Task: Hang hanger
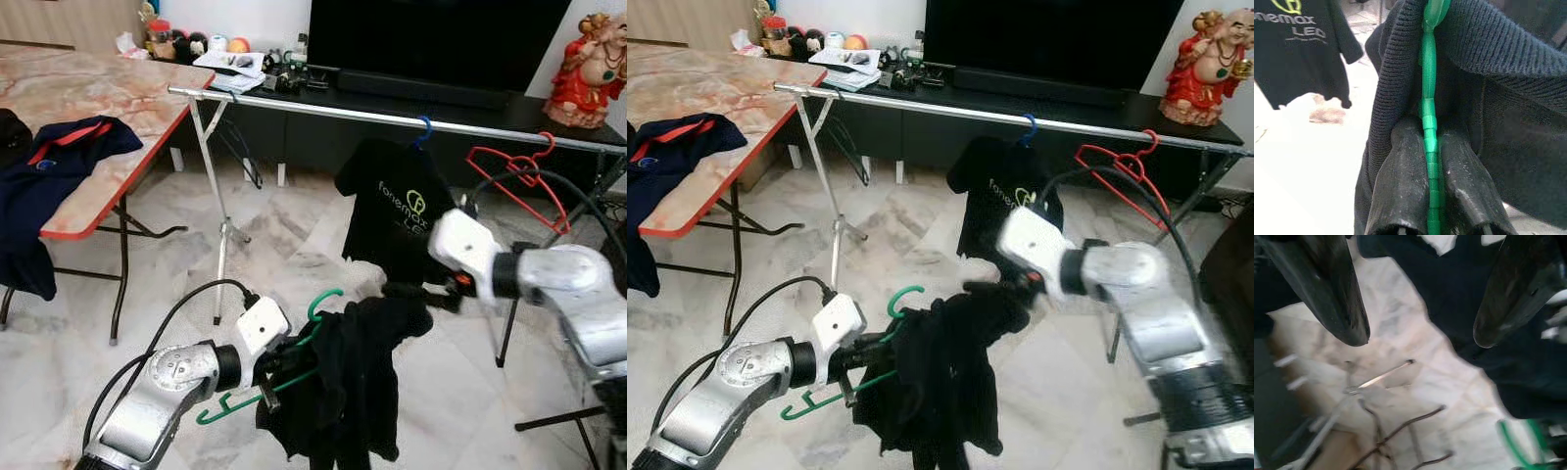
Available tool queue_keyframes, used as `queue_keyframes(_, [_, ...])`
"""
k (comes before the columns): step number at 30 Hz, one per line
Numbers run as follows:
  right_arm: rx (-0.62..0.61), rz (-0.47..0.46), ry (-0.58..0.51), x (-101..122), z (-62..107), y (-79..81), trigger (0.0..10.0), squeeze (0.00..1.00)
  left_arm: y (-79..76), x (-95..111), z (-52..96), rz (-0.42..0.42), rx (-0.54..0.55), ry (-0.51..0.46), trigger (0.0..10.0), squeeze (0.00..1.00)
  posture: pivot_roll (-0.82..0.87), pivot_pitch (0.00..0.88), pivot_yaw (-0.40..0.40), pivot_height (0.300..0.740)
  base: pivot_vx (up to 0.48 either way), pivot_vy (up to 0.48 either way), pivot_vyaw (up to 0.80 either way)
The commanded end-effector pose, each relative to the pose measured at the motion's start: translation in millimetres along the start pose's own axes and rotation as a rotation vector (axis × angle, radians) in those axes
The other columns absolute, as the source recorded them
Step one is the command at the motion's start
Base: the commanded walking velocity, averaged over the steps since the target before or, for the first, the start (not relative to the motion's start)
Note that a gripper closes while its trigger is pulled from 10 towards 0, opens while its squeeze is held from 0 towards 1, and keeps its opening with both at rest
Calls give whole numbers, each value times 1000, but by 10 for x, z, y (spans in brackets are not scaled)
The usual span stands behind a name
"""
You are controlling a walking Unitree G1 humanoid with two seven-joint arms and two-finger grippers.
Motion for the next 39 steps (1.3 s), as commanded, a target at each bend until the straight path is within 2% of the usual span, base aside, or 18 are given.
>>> queue_keyframes(1, [59, 19, 27, -75, 65, 33, 10000, 0, -71, 78, -4, -36, -43, -12, 10000, 0, 38, 74, -94, 740, 0, 0, 0])
queue_keyframes(2, [97, 41, 64, -164, 97, 51, 10000, 0, -82, 65, 4, -44, -60, -1, 10000, 0, 35, 73, -98, 740, 0, 0, 0])
queue_keyframes(4, [162, 42, 61, -206, 113, 111, 10000, 0, -100, 54, 11, -50, -80, 12, 10000, 0, 35, 71, -99, 740, 0, 0, 0])
queue_keyframes(6, [243, 45, 4, -154, 114, 220, 10000, 0, -111, 49, 8, -57, -94, 21, 10000, 0, 34, 69, -99, 740, 0, 0, 0])
queue_keyframes(7, [300, 27, -2, -168, 97, 294, 10000, 0, -95, 29, -13, -81, -88, 46, 10000, 0, 35, 66, -101, 740, 0, 0, 0])
queue_keyframes(10, [390, 48, 11, -225, 36, 440, 10000, 0, -86, 14, -41, -114, -99, 74, 10000, 0, 37, 66, -101, 740, 0, 0, 0])
queue_keyframes(12, [409, 59, 7, -235, -3, 467, 10000, 0, -83, 31, -54, -116, -101, 71, 10000, 0, 40, 63, -102, 740, 0, 0, 0])
queue_keyframes(13, [433, 54, -11, -217, -37, 500, 10000, 122, -91, 54, -61, -121, -111, 66, 10000, 0, 40, 63, -102, 740, 0, 0, 0])
queue_keyframes(14, [454, 43, -35, -187, -68, 529, 10000, 1000, -94, 74, -69, -128, -116, 62, 10000, 0, 42, 61, -102, 740, 0, 0, 0])
queue_keyframes(17, [489, 46, -60, -153, -120, 586, 10000, 1000, -92, 102, -88, -140, -120, 59, 10000, 0, 44, 60, -103, 740, 0, 0, 0])
queue_keyframes(18, [493, 90, -39, -185, -201, 623, 10000, 757, -105, 131, -115, -153, -130, 55, 10000, 0, 50, 56, -103, 740, 0, 0, 0])
queue_keyframes(19, [482, 121, -25, -210, -275, 632, 10000, 106, -128, 159, -140, -162, -143, 50, 10000, 0, 50, 56, -103, 740, 0, 0, 0])
queue_keyframes(20, [482, 121, -25, -210, -275, 632, 10000, 106, -128, 159, -140, -162, -143, 50, 10000, 0, 50, 56, -103, 740, 0, 0, 0])
queue_keyframes(21, [466, 129, -23, -212, -328, 624, 10000, 0, -151, 177, -156, -167, -156, 46, 10000, 0, 55, 54, -104, 740, 0, 0, 0])
queue_keyframes(24, [456, 130, -55, -163, -438, 641, 10000, 0, -217, 216, -197, -186, -189, 42, 10000, 0, 61, 52, -104, 740, 0, 0, 0])
queue_keyframes(30, [419, 178, -49, -147, -489, 601, 10000, 0, -273, 228, -209, -183, -211, 38, 10000, 0, 63, 47, -100, 740, 0, 0, 0])
queue_keyframes(34, [354, 199, -31, -163, -462, 475, 10000, 0, -308, 214, -216, -182, -222, 40, 10000, 0, 61, 39, -101, 740, 0, 0, 0])
queue_keyframes(39, [299, 184, -73, -82, -332, 337, 10000, 0, -317, 201, -228, -179, -222, 42, 10000, 0, 57, 35, -101, 740, 0, 0, 0])
Point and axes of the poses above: a point about 5 cm out from each wrist's last joint towards the gripper, its own z axis pointing back from the gripper into the wrist, its own x axis along the axis of the wrist's last joint, y = z × x, the point moved 4 cm from there along -z, pointing out of the wrist towards the gripper, and after that the axes turned 4 degrees about z, right-handed, at the moved point
